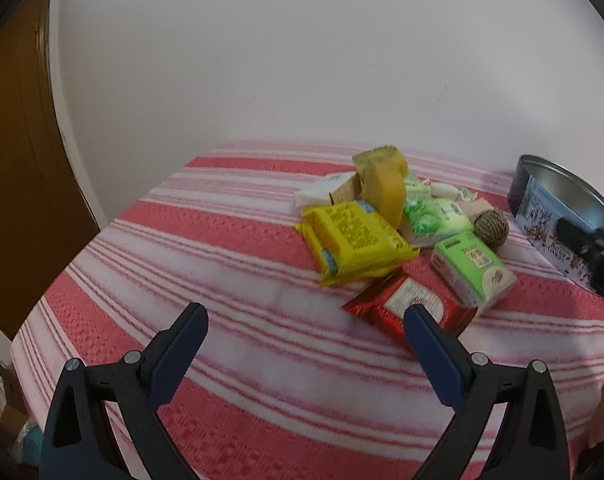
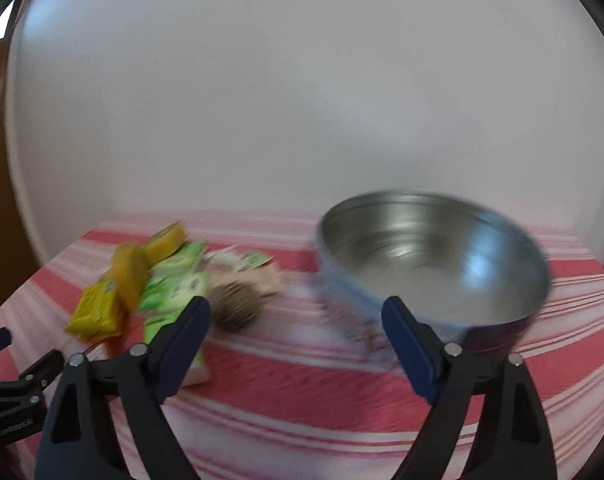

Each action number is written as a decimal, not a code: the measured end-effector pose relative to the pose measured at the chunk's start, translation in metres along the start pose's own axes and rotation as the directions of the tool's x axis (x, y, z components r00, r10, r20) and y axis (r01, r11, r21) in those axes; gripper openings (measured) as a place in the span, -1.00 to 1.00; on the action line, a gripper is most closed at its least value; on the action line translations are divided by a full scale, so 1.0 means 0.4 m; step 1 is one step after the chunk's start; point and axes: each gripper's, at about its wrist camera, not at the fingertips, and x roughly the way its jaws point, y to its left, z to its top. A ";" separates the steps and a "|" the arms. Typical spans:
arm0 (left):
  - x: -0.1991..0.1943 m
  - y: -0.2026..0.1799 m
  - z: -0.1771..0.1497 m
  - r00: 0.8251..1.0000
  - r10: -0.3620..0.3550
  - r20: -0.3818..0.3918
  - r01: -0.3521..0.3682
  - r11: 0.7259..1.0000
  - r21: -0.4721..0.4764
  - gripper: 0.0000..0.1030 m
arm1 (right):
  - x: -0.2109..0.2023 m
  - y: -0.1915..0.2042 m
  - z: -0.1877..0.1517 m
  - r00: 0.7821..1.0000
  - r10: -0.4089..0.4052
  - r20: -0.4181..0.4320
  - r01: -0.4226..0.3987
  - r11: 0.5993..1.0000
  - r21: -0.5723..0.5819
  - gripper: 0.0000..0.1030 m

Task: Organize objects
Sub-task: 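Reach both grippers toward the pile of snacks beside the tin, then grasp the green tissue pack with the right gripper while the left grasps the red cake packet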

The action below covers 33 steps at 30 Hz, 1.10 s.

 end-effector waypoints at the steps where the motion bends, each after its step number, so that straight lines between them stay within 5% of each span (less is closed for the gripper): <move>1: 0.001 0.007 -0.001 1.000 -0.016 -0.013 0.016 1.000 -0.003 0.93 | 0.016 0.012 -0.002 0.998 0.043 -0.035 -0.043 0.999 -0.006 0.66; 6: -0.004 0.023 -0.002 0.999 -0.035 -0.031 0.035 0.999 0.002 0.93 | 0.071 0.085 -0.016 0.971 0.162 -0.177 -0.172 0.984 -0.046 0.59; 16: 0.000 0.053 -0.011 0.999 -0.011 -0.043 0.011 1.000 -0.006 0.93 | 0.191 0.209 -0.046 0.900 0.173 -0.401 -0.233 0.966 -0.107 0.19; 18: 0.003 0.041 -0.005 0.999 -0.015 -0.049 0.014 1.000 -0.014 0.93 | 0.186 0.207 -0.049 0.899 0.177 -0.400 -0.241 0.963 -0.117 -0.02; 22: 0.010 0.014 0.001 0.996 -0.050 -0.070 0.044 0.996 -0.071 0.93 | 0.155 0.178 -0.055 0.902 0.207 -0.378 -0.260 0.961 -0.094 -0.03; 29: 0.042 -0.090 0.034 0.994 -0.072 -0.079 0.062 0.991 -0.122 0.93 | 0.026 0.098 -0.040 0.975 0.156 -0.156 -0.186 0.961 -0.205 -0.03; 33: 0.093 -0.130 0.042 0.991 -0.041 -0.130 0.020 0.987 -0.159 0.93 | -0.009 0.038 -0.022 0.988 0.125 -0.093 -0.141 0.974 -0.179 -0.03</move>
